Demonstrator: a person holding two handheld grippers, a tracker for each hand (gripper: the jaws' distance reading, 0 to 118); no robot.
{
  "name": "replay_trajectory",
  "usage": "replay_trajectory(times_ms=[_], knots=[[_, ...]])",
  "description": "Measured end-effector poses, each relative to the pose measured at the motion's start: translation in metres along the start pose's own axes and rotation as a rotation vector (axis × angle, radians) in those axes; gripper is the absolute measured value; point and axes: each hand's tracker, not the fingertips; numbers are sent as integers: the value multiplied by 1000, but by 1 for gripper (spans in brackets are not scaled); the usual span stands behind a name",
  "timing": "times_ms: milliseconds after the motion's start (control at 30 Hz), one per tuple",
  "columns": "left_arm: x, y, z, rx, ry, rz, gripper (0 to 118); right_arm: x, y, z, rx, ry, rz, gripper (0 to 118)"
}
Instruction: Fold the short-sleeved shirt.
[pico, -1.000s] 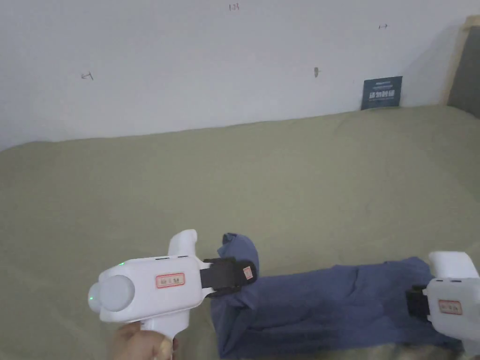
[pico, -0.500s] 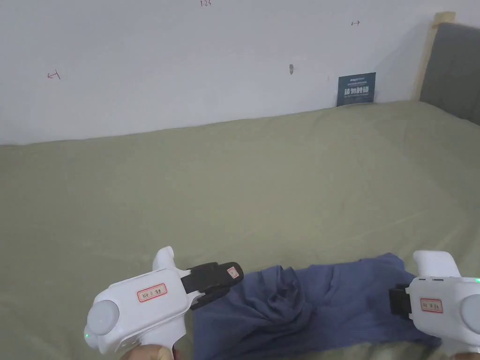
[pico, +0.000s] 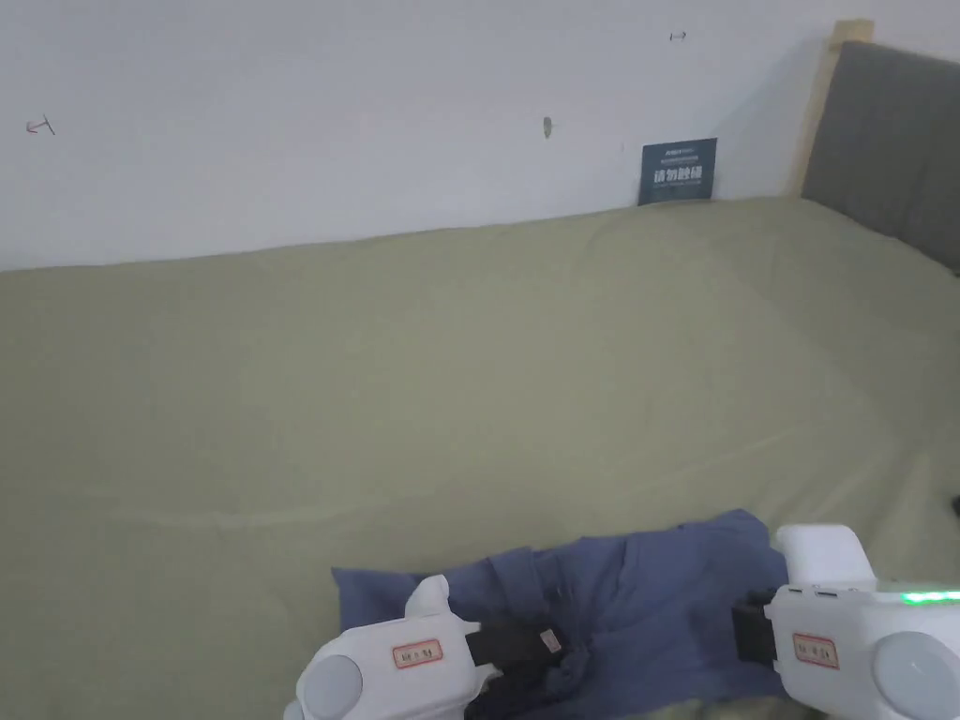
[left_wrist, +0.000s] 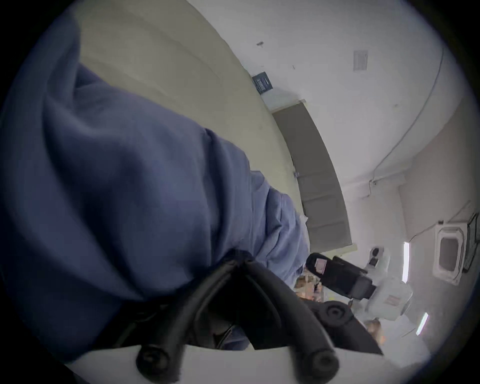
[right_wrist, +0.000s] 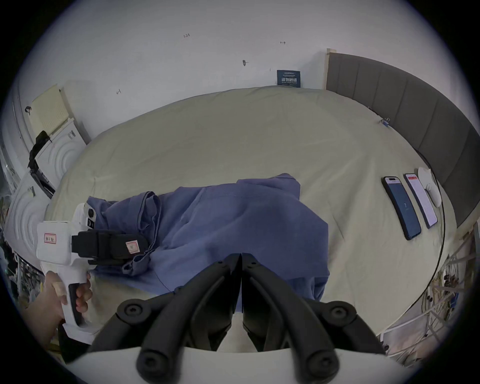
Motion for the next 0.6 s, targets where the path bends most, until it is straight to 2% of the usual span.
replay_trajectory(times_ms=[167, 267, 333, 467, 600], knots=[[22, 3, 17, -26, 39, -51, 0, -6, 2, -4, 0, -7, -9, 6], [44, 12, 55, -4, -90, -152, 0, -12, 8, 2, 5, 12, 0, 6], [50, 27, 92, 31, -89, -210, 0, -17, 15, 7, 20, 11, 21, 6], [25, 52, 160, 94, -19, -166, 0, -22, 24, 15, 36, 7, 42, 6], [-15, 56, 195, 124, 45, -91, 0, -23, 25, 18, 43, 10, 42, 6]])
